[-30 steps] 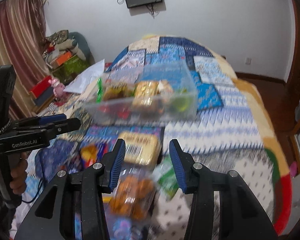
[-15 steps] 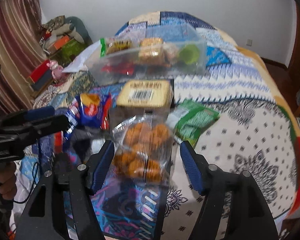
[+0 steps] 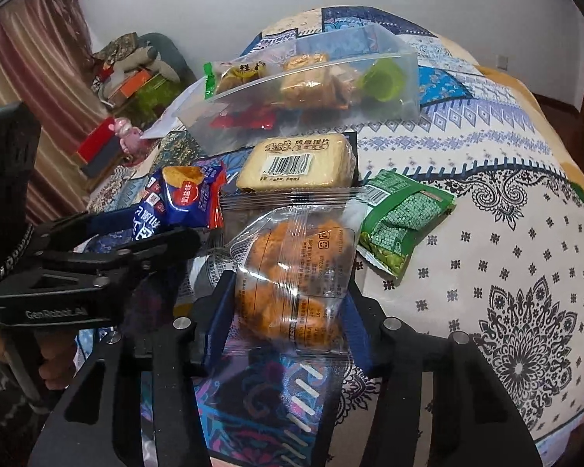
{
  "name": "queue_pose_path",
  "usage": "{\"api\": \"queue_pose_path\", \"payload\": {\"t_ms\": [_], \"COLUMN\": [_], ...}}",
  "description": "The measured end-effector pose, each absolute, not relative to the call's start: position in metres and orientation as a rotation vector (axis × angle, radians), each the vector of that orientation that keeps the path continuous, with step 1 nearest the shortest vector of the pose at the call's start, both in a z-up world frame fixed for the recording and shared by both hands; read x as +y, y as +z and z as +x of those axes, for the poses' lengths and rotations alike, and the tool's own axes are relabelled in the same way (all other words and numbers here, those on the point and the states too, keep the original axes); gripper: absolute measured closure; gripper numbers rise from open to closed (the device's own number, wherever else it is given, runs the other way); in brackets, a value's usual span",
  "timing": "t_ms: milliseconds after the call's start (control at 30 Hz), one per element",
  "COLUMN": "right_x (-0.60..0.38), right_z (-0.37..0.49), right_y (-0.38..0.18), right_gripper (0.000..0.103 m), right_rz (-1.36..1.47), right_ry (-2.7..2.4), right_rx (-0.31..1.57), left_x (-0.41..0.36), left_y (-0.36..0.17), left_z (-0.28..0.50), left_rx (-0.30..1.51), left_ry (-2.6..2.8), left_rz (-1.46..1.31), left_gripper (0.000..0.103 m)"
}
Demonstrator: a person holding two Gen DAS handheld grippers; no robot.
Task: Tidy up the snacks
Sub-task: 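Grasp the blue biscuit bag with the left gripper while the right grasps the orange bun packet, then drop the blue biscuit bag into the box with the left gripper while the right drops the bun packet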
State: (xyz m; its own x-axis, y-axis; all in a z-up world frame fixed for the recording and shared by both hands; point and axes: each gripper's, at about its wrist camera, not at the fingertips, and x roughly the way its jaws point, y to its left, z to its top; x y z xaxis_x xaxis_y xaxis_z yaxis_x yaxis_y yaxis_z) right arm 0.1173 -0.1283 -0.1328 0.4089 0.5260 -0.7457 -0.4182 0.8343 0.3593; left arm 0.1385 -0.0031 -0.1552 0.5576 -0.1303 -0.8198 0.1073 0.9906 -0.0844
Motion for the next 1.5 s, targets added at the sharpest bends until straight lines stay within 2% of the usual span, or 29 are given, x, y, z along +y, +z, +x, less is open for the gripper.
{"api": "queue_pose_path", "payload": {"t_ms": [200, 467, 967, 1267, 1500], "right_x": [-0.129, -0.136, -0.147, -0.143, -0.130], "right_z": [0.117, 0.113, 0.135, 0.175, 0.212], "right_y": [-0.131, -0.117, -0.064, -0.035, -0.030], "right_gripper": [0.059, 0.060, 0.060, 0.060, 0.060], "right_rz": [0.129, 0.125, 0.159, 0.161, 0.154], "right_ry": [0.591, 0.574, 0.550, 0.522, 0.506], "right_rx": [0.982, 0.946, 0.803, 0.713, 0.687], "left_x": [-0.001, 0.003, 0.018, 0.025, 0.026], "left_y": [-0.155, -0.148, -0.090, -0.055, -0.056], "left_z": [0.135, 0.127, 0.133, 0.169, 0.214], "left_rx": [0.933, 0.910, 0.785, 0.690, 0.675], "left_ry": [-0.117, -0.112, -0.130, -0.123, -0.103], "left_rz": [-0.045, -0.053, -0.114, -0.108, -0.097], "left_gripper": [0.026, 0.031, 0.032, 0.032, 0.032]}}
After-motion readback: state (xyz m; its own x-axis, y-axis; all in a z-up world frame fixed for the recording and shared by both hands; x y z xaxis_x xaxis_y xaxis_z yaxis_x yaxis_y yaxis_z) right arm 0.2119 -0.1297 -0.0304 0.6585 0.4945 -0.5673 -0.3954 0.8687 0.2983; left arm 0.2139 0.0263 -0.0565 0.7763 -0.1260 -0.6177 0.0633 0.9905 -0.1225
